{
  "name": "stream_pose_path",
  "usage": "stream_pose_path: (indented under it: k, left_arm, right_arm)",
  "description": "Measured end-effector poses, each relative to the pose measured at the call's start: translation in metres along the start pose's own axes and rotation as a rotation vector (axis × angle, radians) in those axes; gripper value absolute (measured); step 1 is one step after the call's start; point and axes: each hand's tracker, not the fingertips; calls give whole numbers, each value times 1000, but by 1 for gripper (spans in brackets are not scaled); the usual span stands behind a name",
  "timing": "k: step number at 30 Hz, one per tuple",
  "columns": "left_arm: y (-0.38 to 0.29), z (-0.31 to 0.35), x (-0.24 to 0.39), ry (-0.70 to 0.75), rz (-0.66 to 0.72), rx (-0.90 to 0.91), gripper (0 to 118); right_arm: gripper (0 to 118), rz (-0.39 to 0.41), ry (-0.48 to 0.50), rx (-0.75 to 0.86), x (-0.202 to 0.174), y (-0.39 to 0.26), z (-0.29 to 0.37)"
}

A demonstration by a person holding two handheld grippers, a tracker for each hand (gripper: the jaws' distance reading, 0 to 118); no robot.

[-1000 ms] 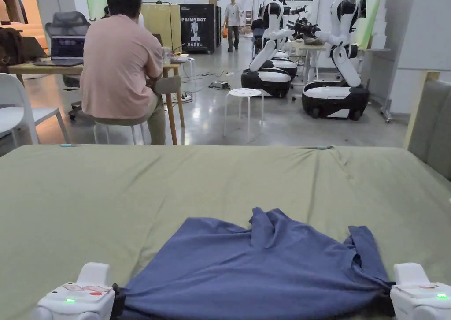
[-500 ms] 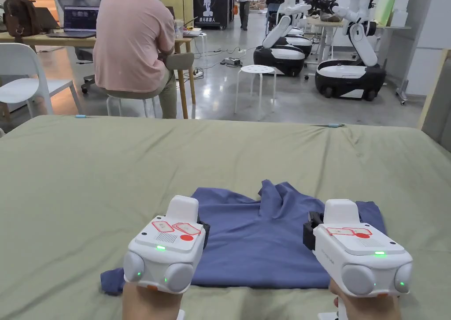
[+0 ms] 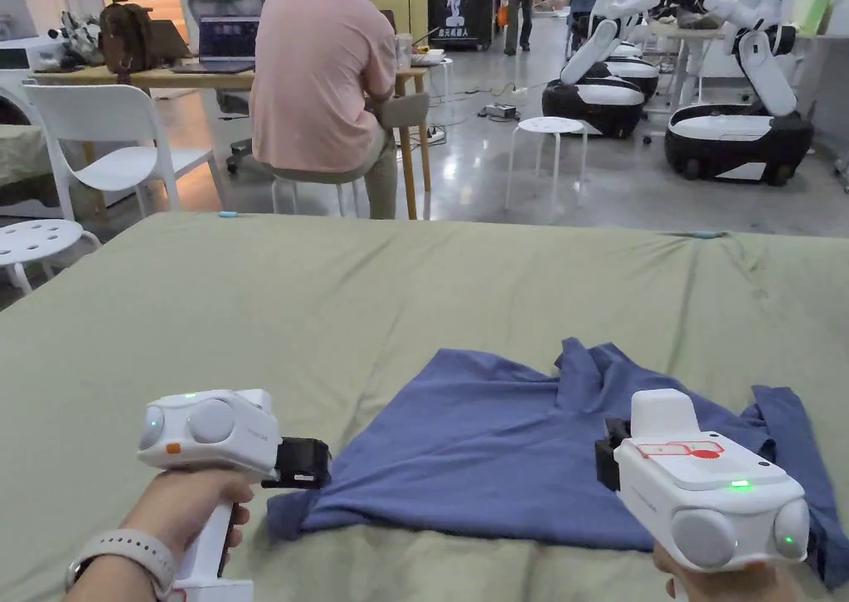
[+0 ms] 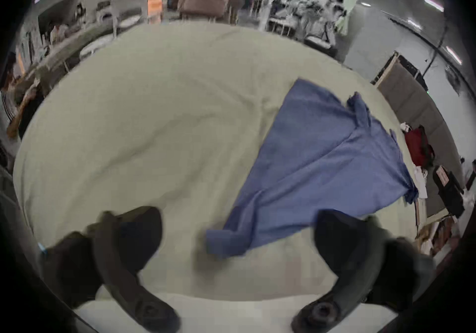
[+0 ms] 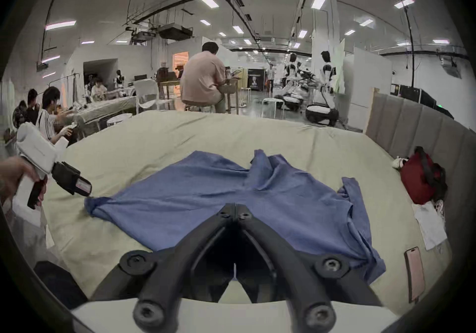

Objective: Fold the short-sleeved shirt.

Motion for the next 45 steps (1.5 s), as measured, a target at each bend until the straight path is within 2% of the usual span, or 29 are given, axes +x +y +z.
stream_pose_path:
  k: [1, 3, 5, 7, 8, 10, 11, 12, 13, 14, 16, 18, 22, 26, 27, 28, 30, 31, 34, 37, 38, 40, 41, 42, 43, 45]
  left_arm:
    - [-7, 2, 0, -14, 7, 0, 114]
    - [-10, -1, -5, -30, 31, 5, 93]
    - [-14, -9, -5, -44, 67, -1, 91]
    - [-16, -17, -4, -77, 84, -38, 75]
    - [-16, -24, -4, -89, 75, -52, 63]
    - [-17, -34, -2, -33, 39, -79, 13]
    - [-18, -35, 2, 47, -17, -77, 1]
    - [-18, -33, 2, 75, -34, -60, 1]
    - [-13, -26, 0, -3, 32, -55, 1]
    - [-13, -17, 3, -6, 27, -31, 1]
    - [-14, 2, 14, -2, -48, 51, 1]
    - [-15, 18, 16, -39, -50, 138, 1]
    - [-22, 22, 27, 35, -121, 210, 1]
    - [-28, 11, 33, 64, -155, 228, 1]
    - [-28, 8, 34, 73, -169, 224, 1]
    - [-29, 5, 36, 76, -176, 223, 1]
    - [-27, -1, 38, 78, -182, 222, 1]
    - [-26, -3, 39, 82, -189, 216, 1]
    - [-23, -9, 40, 75, -193, 203, 1]
    - [-20, -12, 39, 73, -202, 199, 1]
    - [-19, -12, 39, 76, -202, 197, 1]
    - [-17, -12, 38, 82, -196, 201, 1]
    - [-18, -11, 39, 85, -195, 201, 1]
    - [-17, -9, 40, 89, -194, 202, 1]
    - [-18, -6, 41, 89, -194, 208, 1]
    - [-17, 1, 47, 77, -202, 221, 1]
  right_arm:
    - [0, 6, 3, -3, -1, -2, -2]
    - [0, 8, 6, -13, -3, -3, -5]
    - [0, 9, 6, -24, -4, -5, -8]
    - [0, 14, 6, -32, -3, -7, -9]
    - [0, 16, 3, -34, -2, -9, -10]
    - [0, 13, -3, -43, 2, -12, -12]
    - [0, 12, -9, -49, 6, -13, -14]
    - [0, 12, -13, -54, 10, -15, -16]
    - [0, 11, -18, -63, 16, -15, -17]
    - [0, 10, -21, -70, 23, -16, -19]
    - [0, 32, -44, -88, 39, -16, -25]
    - [0, 51, -85, -113, 62, -13, -39]
    - [0, 70, -207, -158, 118, 11, -81]
    - [0, 47, -242, -204, 170, 46, -139]
    - [8, 27, -230, -214, 181, 53, -152]
    - [30, -12, -190, -219, 191, 57, -168]
    - [104, -32, -136, -297, 203, 60, -204]
    - [112, -9, -130, -342, 207, 59, -222]
    - [104, 52, -156, -321, 202, 52, -256]
    - [104, 40, -88, -390, 200, 43, -282]
    - [99, 41, -95, -410, 200, 39, -289]
    - [25, -19, -83, -508, 205, 29, -294]
    - [2, -68, -31, -487, 207, 25, -288]
    - [2, -80, 5, -408, 206, 27, -278]
    - [2, -15, -41, -348, 195, 32, -265]
    - [2, 63, -13, -285, 189, 40, -240]
